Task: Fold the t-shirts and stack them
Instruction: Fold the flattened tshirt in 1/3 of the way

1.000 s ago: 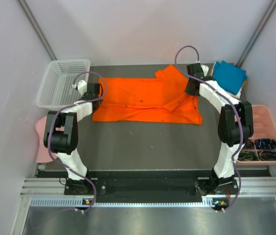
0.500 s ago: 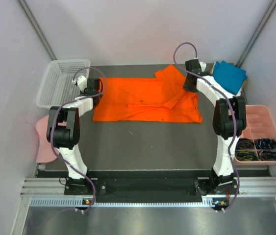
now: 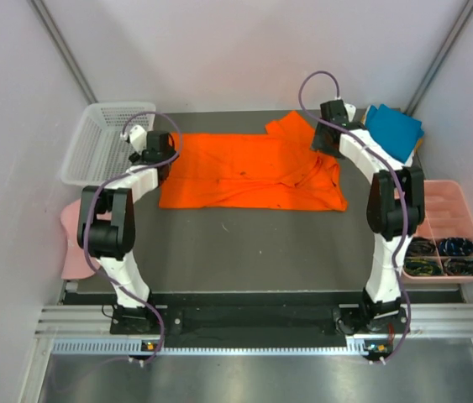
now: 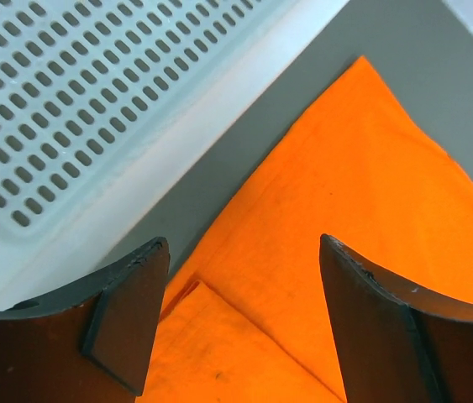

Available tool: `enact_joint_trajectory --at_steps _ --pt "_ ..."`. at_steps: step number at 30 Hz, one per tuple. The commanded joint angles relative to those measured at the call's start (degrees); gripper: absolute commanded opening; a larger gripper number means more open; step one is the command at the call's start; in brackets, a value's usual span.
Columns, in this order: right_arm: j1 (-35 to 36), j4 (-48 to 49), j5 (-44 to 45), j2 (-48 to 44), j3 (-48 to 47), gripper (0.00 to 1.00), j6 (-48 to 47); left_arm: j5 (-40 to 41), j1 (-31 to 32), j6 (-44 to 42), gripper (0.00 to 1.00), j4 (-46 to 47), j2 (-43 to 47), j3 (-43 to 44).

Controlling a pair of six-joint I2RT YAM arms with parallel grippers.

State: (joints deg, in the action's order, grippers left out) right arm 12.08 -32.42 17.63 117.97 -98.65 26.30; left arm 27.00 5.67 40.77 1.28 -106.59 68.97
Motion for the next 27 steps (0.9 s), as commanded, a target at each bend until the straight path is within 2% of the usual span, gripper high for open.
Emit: enact_joint_trajectory --at_steps 1,9,20,27 --pt "-0.39 1.66 -5.75 -9.07 3.98 0.63 -1.43 -1.33 -0.58 -0.7 0.77 4.17 6.99 -3.22" --pt "3.83 2.01 -10.15 -15.4 12.95 0.62 -1.35 -3.89 -0.31 -0.35 0.78 5.22 14.99 -10.42" --pt "8.4 5.18 -18.93 -12.07 15.59 0.6 1.82 -4.77 2.15 -1.4 0.78 5.49 19.66 -13.16" --pt "9.19 6.23 -20.0 -11.19 17.7 0.59 3.05 -5.03 2.15 -1.93 0.79 5.4 19.58 -14.04"
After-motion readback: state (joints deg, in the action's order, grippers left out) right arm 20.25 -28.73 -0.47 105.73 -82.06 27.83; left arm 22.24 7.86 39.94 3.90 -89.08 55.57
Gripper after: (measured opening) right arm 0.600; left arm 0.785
